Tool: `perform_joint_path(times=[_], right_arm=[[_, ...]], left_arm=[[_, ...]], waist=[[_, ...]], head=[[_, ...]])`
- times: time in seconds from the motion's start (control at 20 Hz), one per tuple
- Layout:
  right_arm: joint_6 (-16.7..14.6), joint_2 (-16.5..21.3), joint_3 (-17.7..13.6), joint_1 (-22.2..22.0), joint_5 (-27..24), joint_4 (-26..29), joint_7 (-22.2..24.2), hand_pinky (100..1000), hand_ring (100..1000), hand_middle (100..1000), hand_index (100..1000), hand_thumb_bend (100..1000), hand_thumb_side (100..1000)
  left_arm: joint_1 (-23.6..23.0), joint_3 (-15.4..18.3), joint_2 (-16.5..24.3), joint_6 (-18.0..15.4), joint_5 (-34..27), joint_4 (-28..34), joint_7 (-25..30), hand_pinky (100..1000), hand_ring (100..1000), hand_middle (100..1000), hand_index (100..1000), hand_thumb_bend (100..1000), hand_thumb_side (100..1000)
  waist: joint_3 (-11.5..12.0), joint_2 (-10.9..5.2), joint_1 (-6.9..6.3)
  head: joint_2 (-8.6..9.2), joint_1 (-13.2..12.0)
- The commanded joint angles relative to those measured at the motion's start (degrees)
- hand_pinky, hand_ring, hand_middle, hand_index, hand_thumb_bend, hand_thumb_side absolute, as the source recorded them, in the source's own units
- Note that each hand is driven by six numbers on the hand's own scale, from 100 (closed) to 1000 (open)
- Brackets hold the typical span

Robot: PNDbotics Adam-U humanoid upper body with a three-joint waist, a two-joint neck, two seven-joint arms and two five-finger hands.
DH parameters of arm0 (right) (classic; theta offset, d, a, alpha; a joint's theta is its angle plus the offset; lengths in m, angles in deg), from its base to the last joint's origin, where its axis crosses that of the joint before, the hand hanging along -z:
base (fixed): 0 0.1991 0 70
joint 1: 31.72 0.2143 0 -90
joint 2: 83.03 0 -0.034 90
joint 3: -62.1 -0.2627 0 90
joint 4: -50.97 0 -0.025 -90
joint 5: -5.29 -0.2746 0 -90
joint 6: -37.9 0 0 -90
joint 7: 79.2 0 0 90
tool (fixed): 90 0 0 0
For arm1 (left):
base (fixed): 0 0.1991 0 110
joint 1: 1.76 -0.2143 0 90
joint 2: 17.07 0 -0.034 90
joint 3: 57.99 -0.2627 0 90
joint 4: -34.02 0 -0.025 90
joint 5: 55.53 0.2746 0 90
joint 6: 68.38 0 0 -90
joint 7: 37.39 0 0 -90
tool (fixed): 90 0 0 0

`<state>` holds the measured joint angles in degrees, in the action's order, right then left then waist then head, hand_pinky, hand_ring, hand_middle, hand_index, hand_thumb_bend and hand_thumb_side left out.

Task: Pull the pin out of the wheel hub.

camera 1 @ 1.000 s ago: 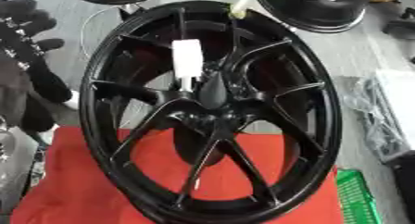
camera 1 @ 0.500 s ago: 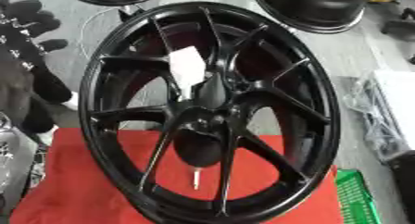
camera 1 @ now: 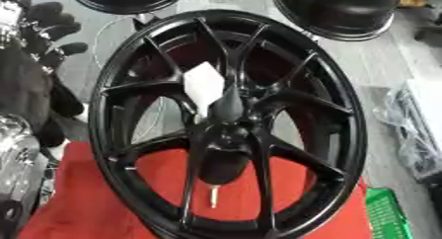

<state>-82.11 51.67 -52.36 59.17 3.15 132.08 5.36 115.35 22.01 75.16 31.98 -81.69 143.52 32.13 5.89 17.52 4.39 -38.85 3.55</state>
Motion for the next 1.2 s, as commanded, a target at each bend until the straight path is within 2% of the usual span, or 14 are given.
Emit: perform_joint_path(times=[0.05, 0.2, 0.25, 0.35, 0.4, 0.45, 0.5, 0.55, 0.65, 0.8, 0.9, 1.0, 1.1, 1.2], right_arm=[[2.84, -5.67, -6.94, -5.15, 8.14, 2.0, -5.32, 804, 626, 368, 526, 191, 100], [8.73, -12.92, -10.91, -10.06, 15.01, 3.75, -7.15, 876, 785, 565, 688, 169, 100], [10.79, -14.77, -11.93, -11.19, 16.73, 3.72, -7.01, 905, 873, 693, 734, 100, 100], [14.45, -17.33, -13.68, -12.65, 19.53, 2.51, -5.45, 953, 971, 823, 831, 100, 100], [16.13, -18.13, -14.52, -12.99, 20.87, 1.81, -4.87, 976, 1000, 874, 873, 100, 355], [17.61, -18.87, -15.39, -13.16, 21.96, 1.28, -4.72, 985, 1000, 902, 905, 100, 458], [18.96, -19.49, -16.18, -13.23, 22.65, 0.98, -4.99, 995, 1000, 933, 924, 100, 612], [20.37, -19.88, -16.82, -13.29, 23.02, 0.74, -5.53, 995, 1000, 943, 932, 100, 694], [23.51, -20.2, -17.77, -13.28, 22.98, 0.48, -7.5, 990, 1000, 947, 939, 100, 790], [26.39, -20.49, -17.81, -12.42, 20.65, 2.1, -11.25, 964, 1000, 941, 951, 100, 703], [27.55, -20.39, -17.15, -11.27, 16.97, 3.62, -13.48, 920, 971, 914, 941, 100, 596], [28.1, -19.96, -16.09, -9.98, 12.57, 5.09, -14.95, 905, 949, 901, 934, 100, 552], [27.98, -19.48, -15.08, -8.48, 9.17, 6.9, -16.8, 872, 897, 839, 898, 100, 515], [27.56, -19.14, -13.66, -6.48, 4.29, 9.05, -19.58, 800, 781, 707, 798, 100, 523]], left_arm=[[0.34, 0.79, 1.29, -0.14, 0.18, 1.04, -0.37, 688, 752, 616, 691, 137, 727], [0.32, 0.84, 1.2, -0.03, 0.24, 0.99, -0.73, 688, 752, 615, 688, 137, 730], [0.26, 0.8, 1.23, 0.01, 0.24, 0.98, -0.76, 688, 751, 613, 688, 138, 730], [0.15, 0.77, 1.24, 0.02, 0.23, 0.98, -0.77, 688, 752, 613, 687, 137, 730], [0.12, 0.82, 1.2, 0.02, 0.25, 0.96, -0.79, 688, 751, 612, 687, 138, 729], [0.11, 0.87, 1.16, -0.02, 0.23, 0.96, -0.82, 688, 751, 612, 687, 138, 728], [0.08, 0.9, 1.15, -0.05, 0.2, 0.95, -0.84, 688, 751, 612, 687, 138, 723], [0.04, 0.9, 1.18, -0.05, 0.19, 0.93, -0.84, 688, 752, 612, 687, 137, 729], [-0.05, 0.83, 1.31, 0.0, 0.2, 0.89, -0.8, 688, 752, 611, 687, 137, 730], [-0.06, 0.77, 1.32, 0.03, 0.22, 0.89, -0.74, 688, 752, 611, 687, 137, 728], [0.01, 0.73, 1.22, 0.04, 0.18, 0.91, -0.69, 688, 752, 611, 687, 138, 728], [0.1, 0.68, 1.11, 0.06, 0.14, 0.91, -0.64, 688, 752, 611, 687, 138, 727], [0.17, 0.62, 0.99, 0.1, 0.1, 0.89, -0.59, 688, 752, 611, 687, 138, 728], [0.22, 0.48, 0.91, 0.18, 0.06, 0.86, -0.53, 688, 752, 611, 686, 138, 728]], waist=[[-0.22, -0.66, -0.21], [-0.39, -0.63, -0.45], [-0.48, -0.65, -0.46], [-0.61, -0.71, -0.49], [-0.65, -0.74, -0.53], [-0.68, -0.78, -0.57], [-0.74, -0.84, -0.6], [-0.81, -0.88, -0.6], [-0.96, -0.97, -0.56], [-0.97, -1.05, -0.58], [-0.83, -1.12, -0.59], [-0.67, -1.18, -0.57], [-0.53, -1.24, -0.57], [-0.4, -1.31, -0.58]], head=[[0.51, -0.51], [0.4, -0.59], [0.26, -0.5], [0.04, -0.28], [0.01, -0.22], [-0.02, -0.16], [-0.08, -0.09], [-0.14, -0.01], [-0.28, 0.1], [-0.37, 0.23], [-0.39, 0.5], [-0.35, 0.69], [-0.39, 0.73], [-0.47, 0.84]])
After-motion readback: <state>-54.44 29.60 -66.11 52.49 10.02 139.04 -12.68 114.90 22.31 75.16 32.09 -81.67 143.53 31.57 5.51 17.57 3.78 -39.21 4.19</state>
